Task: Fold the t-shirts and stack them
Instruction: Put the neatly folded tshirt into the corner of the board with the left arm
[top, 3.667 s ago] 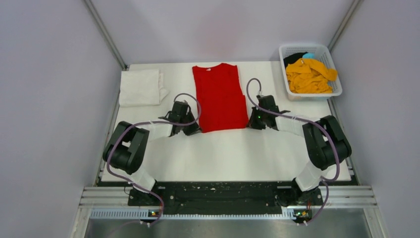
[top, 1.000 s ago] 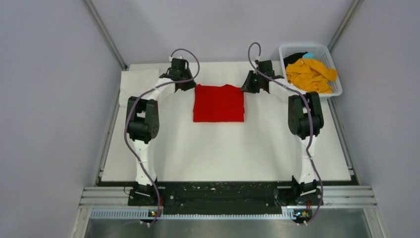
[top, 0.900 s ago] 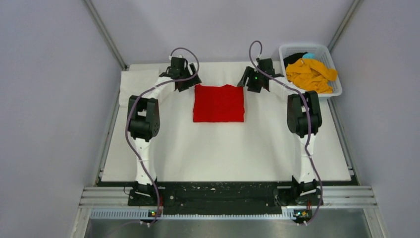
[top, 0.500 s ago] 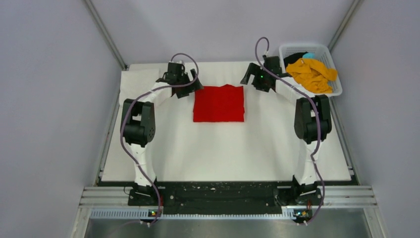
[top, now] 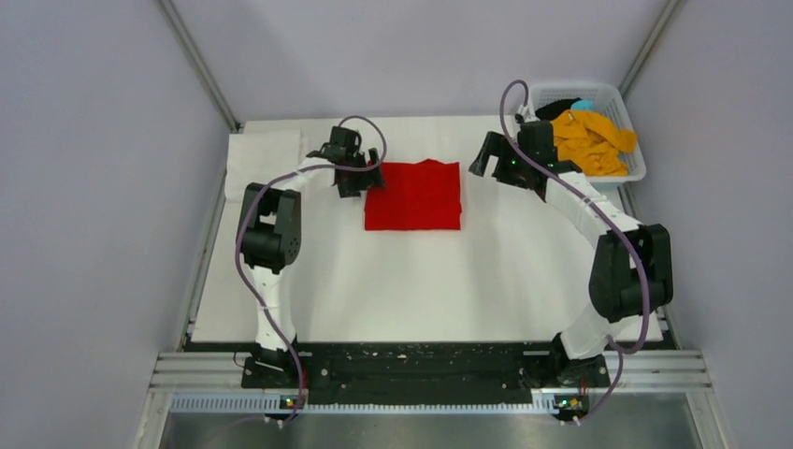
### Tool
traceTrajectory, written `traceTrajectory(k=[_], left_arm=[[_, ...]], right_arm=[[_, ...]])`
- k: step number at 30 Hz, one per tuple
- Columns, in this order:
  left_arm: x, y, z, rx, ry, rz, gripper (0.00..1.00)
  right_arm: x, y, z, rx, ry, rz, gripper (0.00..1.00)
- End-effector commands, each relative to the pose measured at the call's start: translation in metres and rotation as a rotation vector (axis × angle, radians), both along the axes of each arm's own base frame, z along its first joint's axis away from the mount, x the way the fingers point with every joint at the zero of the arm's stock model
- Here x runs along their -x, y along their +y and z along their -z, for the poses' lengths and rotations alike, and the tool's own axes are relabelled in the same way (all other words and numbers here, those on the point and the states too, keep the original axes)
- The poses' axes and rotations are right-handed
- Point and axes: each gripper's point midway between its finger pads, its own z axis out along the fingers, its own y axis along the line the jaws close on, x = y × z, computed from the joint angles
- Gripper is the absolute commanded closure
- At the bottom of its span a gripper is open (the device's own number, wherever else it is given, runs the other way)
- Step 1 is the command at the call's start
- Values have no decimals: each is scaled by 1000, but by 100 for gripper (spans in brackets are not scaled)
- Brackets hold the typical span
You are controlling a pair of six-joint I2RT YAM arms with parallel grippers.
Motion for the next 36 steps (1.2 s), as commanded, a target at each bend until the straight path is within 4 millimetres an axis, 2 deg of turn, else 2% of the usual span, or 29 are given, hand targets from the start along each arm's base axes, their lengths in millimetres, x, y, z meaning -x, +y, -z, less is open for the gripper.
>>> traceTrajectory(k=[1,4,6,9,12,13,15,16,18,20,24,28,32,36], left_arm=[[-4,1,16,-85,39,15,15],[-8,-7,25,-107,54,25,22],[-9,-12,31,-124,68,29,32],[-9,-6,42,-263,94,-8,44],[-11,-17,41,-358,71,0,54],[-11,-20,42,-366,73,4,64],[-12,-25,45,-358,85,9,93],[-14,-23,46,-371,88,0,100],[-17,-15,42,-425,79,-4,100],[-23,3,30,-518,46,-46,100],[-35,45,-20,-723,-71,-127,100],[-43,70,-64,-824,-170,-156,100],[-50,96,-96,-851,-237,-187,100],[-58,127,-128,-961,-298,-231,100]], right_arm=[[6,-9,-25,24,-83,14,1],[10,-11,-25,28,-84,15,1],[13,-12,-24,30,-84,15,1],[15,-14,-25,37,-93,20,1],[15,-14,-28,37,-103,16,1],[15,-14,-28,39,-103,14,1],[15,-14,-27,43,-103,13,1],[16,-15,-27,46,-105,12,1],[17,-16,-26,57,-107,11,1],[17,-19,-27,69,-114,19,1],[17,-24,-31,87,-132,33,1],[18,-26,-32,96,-144,39,1],[19,-29,-36,113,-160,42,2],[18,-36,-40,137,-178,65,2]])
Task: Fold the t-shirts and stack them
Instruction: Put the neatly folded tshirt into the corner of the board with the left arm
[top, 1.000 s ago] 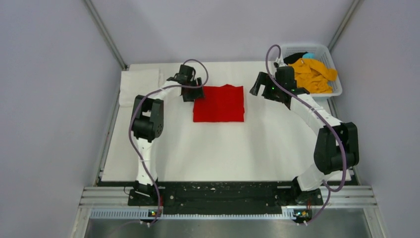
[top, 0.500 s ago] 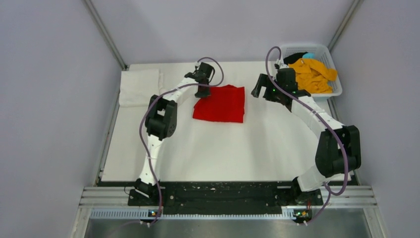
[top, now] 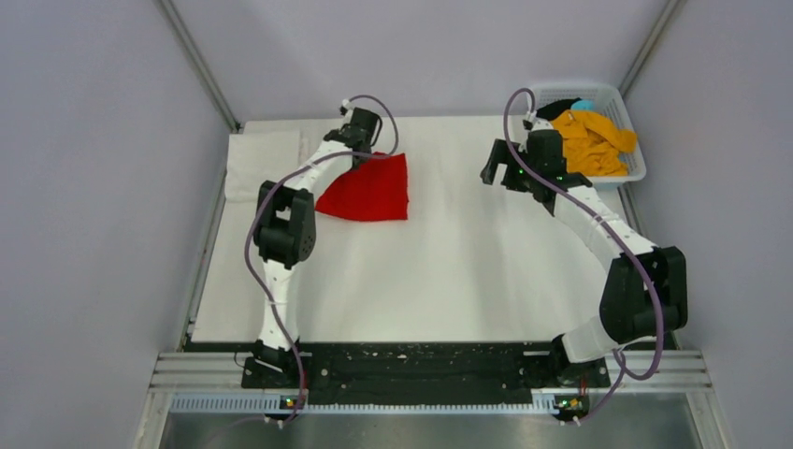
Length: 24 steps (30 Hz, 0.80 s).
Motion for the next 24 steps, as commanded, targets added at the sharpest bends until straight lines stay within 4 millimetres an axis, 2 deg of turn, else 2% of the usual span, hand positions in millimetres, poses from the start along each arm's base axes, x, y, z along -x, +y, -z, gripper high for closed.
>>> traceTrajectory(k=[1,10,16,21,24], left_arm=[[-21,49,-97,-173,-211,-45,100],[-34,102,-162,-293,-296,-45,100],[-34,123,-200,-291,-350,-35,100],[-32,138,-224,-300,-392,-35,100],[-36,142,-224,-292,-391,0,100]], right_arm=[[-5,-10,-31,30,-112,28,2],[-8,-22,-31,79,-123,68,1],[-9,-26,-31,98,-123,84,1],[-10,-27,-29,103,-119,88,1],[-10,-28,-28,109,-116,88,1]])
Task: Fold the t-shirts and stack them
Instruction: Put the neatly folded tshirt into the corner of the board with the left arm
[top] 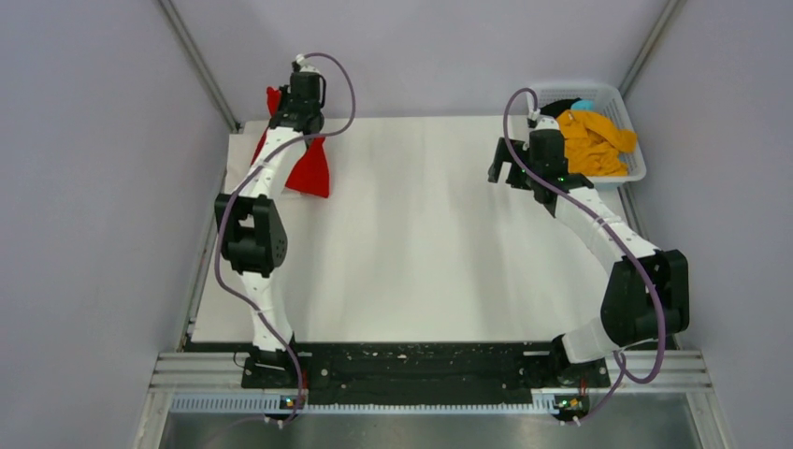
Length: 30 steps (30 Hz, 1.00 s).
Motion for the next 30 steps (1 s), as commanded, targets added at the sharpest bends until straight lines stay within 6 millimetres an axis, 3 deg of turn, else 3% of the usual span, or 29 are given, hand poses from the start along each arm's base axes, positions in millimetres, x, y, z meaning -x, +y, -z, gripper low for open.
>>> traceTrajectory(k=[1,6,16,30], left_arm=[[-6,9,-70,14,-165,58,100],[-19,22,-53,51,-146,93,100],[-32,94,-25,122,-177,-33,100],[-51,122,36,169,-144,-78,100]], right_arm=[[-5,-6,-22,12,-66,17,1],[-5,-6,-20,14,-59,18,1],[-6,-8,-20,21,-52,28,1],[-9,-7,-11,27,-20,29,1]])
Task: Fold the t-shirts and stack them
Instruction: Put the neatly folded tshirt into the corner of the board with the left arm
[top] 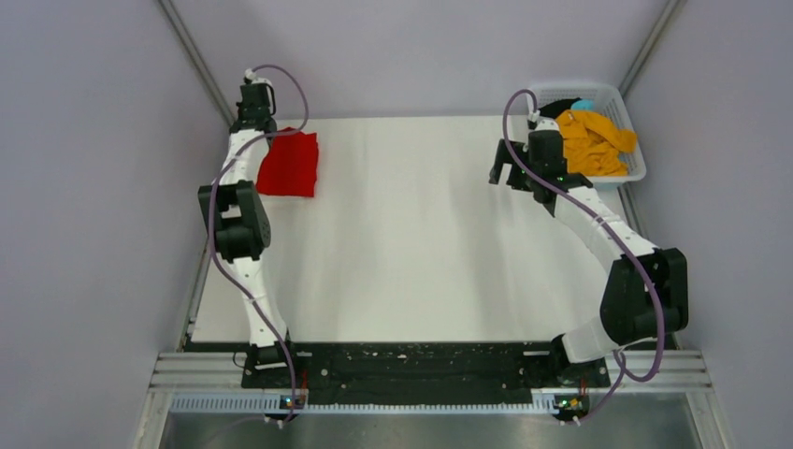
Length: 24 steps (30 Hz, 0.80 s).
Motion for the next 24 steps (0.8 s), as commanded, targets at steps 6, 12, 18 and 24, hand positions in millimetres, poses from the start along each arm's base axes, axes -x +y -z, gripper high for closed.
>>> traceTrajectory(k=[6,12,18,24], left_arm=[[-19,26,-12,-32,-105,-91,100],[-9,39,-4,8,-113,-158,94],[2,43,-19,50,-199,-253,1],[7,13,-39,225,-286,-186,1]], right_arm=[[-13,-3,-12,15,-28,16,1],[-13,-3,-9,18,-19,18,1],[-12,-4,-10,18,-18,18,1],[-8,-7,-16,16,-34,37,1]])
